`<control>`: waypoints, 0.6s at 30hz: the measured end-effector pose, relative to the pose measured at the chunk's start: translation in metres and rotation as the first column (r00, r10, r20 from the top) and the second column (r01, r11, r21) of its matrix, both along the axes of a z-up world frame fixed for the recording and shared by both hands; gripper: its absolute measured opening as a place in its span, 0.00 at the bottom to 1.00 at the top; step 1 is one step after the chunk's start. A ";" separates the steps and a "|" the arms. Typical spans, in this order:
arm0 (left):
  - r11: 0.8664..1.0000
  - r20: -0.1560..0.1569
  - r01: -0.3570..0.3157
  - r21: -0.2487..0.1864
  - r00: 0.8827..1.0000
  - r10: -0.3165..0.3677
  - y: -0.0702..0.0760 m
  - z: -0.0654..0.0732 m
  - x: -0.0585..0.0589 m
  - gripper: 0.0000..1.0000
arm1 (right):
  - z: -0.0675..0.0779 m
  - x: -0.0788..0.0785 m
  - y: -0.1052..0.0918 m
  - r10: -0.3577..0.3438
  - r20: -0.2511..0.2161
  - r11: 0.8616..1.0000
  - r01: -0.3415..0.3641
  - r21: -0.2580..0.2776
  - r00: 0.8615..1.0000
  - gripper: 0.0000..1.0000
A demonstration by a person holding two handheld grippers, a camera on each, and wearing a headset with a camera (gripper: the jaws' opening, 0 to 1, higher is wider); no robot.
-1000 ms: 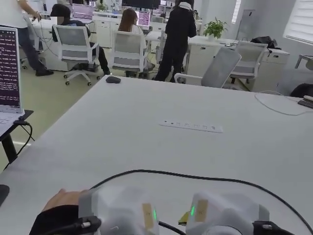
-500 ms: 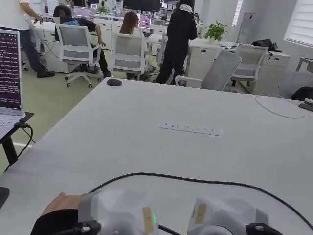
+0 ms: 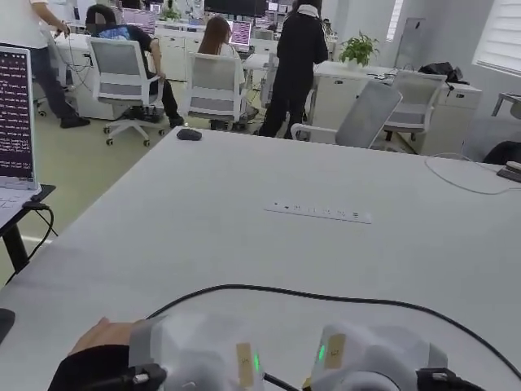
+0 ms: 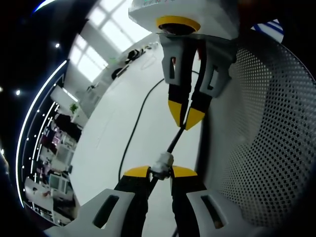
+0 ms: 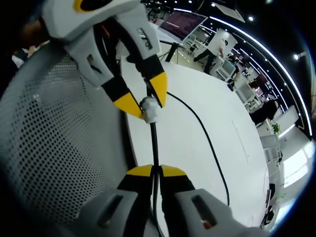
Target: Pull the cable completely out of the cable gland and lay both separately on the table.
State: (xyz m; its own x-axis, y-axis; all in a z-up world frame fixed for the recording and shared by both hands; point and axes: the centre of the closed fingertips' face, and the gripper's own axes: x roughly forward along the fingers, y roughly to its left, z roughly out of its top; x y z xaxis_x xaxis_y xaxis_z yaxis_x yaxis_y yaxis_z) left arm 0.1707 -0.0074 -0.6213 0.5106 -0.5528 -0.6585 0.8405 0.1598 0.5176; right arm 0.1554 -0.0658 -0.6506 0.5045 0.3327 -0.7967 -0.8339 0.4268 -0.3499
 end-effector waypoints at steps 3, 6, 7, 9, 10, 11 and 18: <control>1.000 0.001 0.001 -0.021 1.000 -0.001 -0.002 0.002 0.000 0.17 | -0.004 0.000 -0.006 -0.031 -0.022 1.000 0.031 -0.006 0.999 0.03; 1.000 0.005 -0.001 -0.009 1.000 0.001 -0.001 0.001 0.000 0.17 | -0.004 0.000 -0.008 -0.030 -0.016 0.999 0.029 -0.028 0.999 0.03; 1.000 0.001 -0.003 -0.009 1.000 0.003 -0.001 0.001 0.000 0.17 | -0.003 -0.001 -0.008 -0.024 -0.012 0.999 0.023 -0.033 1.000 0.05; 1.000 0.003 -0.003 -0.001 1.000 0.003 0.000 0.000 0.000 0.17 | -0.001 0.000 -0.005 -0.014 0.002 1.000 0.014 -0.026 1.000 0.14; 1.000 0.002 -0.003 0.002 1.000 0.003 0.000 0.000 0.000 0.17 | 0.003 0.001 0.000 -0.003 0.017 1.000 0.003 -0.005 1.000 0.17; 1.000 0.003 -0.003 0.001 1.000 0.003 0.000 0.000 0.001 0.17 | 0.004 0.001 0.001 0.000 0.020 1.000 0.000 0.000 1.000 0.18; 1.000 0.000 -0.004 0.000 1.000 0.004 0.000 0.000 0.001 0.17 | 0.014 -0.004 0.020 0.089 0.058 0.994 -0.092 0.063 0.994 0.11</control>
State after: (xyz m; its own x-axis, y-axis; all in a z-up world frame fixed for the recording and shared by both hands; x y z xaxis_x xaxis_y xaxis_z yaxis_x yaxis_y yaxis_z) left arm 0.1713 -0.0071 -0.6211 0.5128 -0.5510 -0.6584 0.8398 0.1628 0.5179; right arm 0.1519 -0.0456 -0.6369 0.5122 0.4293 -0.7439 -0.8505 0.3740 -0.3697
